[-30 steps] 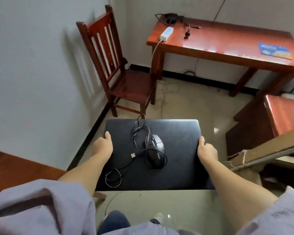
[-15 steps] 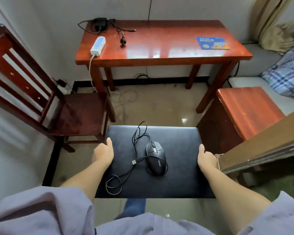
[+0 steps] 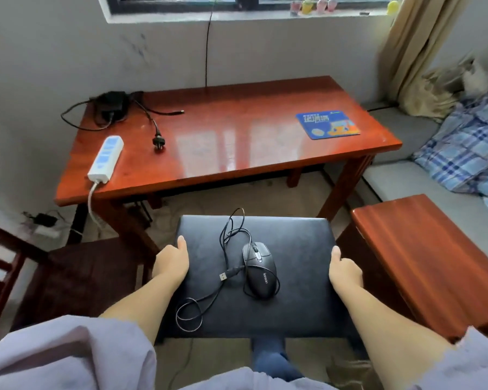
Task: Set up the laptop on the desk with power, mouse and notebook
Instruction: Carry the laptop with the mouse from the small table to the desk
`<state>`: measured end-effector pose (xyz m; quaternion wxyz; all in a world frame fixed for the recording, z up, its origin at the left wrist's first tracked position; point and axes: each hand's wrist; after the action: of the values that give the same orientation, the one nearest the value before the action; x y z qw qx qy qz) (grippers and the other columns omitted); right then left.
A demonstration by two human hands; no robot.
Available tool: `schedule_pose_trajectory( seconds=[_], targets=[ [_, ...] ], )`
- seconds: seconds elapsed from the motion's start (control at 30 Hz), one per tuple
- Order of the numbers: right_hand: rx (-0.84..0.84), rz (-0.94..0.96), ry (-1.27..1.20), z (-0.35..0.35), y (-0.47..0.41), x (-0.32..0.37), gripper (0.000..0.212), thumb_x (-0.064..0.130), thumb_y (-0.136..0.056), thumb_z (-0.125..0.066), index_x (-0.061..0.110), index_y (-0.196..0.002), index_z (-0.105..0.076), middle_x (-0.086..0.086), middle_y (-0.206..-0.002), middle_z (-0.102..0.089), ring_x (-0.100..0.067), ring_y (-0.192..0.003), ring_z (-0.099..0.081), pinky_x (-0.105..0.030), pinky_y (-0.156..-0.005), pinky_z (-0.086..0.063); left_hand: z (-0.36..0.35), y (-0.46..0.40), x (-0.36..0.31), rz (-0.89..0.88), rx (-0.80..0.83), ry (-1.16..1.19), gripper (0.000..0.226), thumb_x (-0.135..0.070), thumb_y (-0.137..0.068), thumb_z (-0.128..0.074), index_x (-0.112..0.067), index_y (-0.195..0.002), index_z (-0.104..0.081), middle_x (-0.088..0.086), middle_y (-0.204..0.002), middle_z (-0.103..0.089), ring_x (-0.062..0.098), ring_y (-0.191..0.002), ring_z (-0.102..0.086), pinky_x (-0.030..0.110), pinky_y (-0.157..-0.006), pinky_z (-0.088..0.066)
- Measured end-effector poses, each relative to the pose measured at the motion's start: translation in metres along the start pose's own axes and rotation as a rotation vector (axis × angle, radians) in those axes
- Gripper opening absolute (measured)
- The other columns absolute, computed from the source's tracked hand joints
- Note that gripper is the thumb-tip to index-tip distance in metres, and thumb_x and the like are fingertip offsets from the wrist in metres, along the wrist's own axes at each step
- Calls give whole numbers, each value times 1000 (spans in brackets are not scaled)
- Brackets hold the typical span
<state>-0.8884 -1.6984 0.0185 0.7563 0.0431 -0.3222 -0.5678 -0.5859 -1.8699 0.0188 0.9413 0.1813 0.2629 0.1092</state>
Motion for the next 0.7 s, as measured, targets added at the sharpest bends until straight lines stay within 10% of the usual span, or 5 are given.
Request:
schedule_pose_trajectory(
  seconds=[0.7],
  targets=[
    [33, 215, 141, -9, -332, 354, 74, 51, -96, -17, -10, -114, -56, -29, -120, -58, -41, -111, -52, -42, -90, -41, 2, -326, -268, 155, -95, 111, 66, -46, -97, -24, 10, -115, -55, 30, -122, -58, 43, -114, -54, 43, -94, -41]
  ],
)
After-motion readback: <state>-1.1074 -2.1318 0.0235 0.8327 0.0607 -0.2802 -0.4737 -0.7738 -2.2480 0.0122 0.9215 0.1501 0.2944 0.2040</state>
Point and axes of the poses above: each hand's wrist, its own y-axis away from the middle knuckle, its own z-axis out of the back of the hand, x = y × z
